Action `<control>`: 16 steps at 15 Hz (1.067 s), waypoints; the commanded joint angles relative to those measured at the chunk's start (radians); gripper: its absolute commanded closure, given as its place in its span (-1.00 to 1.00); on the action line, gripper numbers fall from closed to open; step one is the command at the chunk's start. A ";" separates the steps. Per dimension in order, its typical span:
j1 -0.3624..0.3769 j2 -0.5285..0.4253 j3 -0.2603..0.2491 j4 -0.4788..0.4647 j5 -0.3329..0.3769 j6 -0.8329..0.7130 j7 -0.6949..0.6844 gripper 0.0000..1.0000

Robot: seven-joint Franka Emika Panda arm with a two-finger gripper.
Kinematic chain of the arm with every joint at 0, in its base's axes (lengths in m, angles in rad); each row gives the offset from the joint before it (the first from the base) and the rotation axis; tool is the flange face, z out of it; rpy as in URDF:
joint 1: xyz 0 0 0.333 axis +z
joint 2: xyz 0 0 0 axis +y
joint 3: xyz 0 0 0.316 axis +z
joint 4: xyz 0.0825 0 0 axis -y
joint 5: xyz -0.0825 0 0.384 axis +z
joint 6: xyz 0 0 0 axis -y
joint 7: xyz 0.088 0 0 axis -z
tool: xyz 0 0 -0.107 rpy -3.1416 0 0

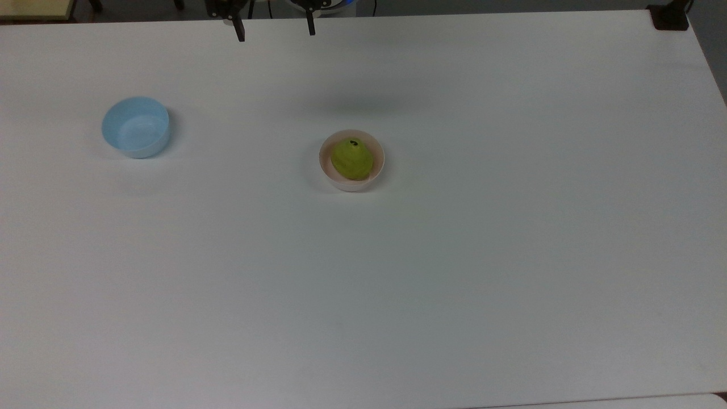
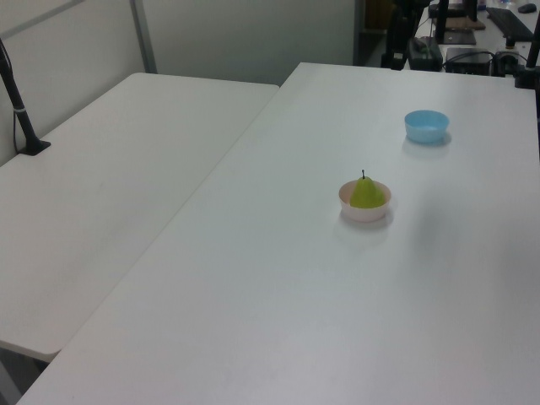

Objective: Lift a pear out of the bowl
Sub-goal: 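Move the open gripper toward the pink bowl holding the green pear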

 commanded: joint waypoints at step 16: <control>0.088 0.101 0.012 -0.092 -0.129 0.052 -0.305 -1.00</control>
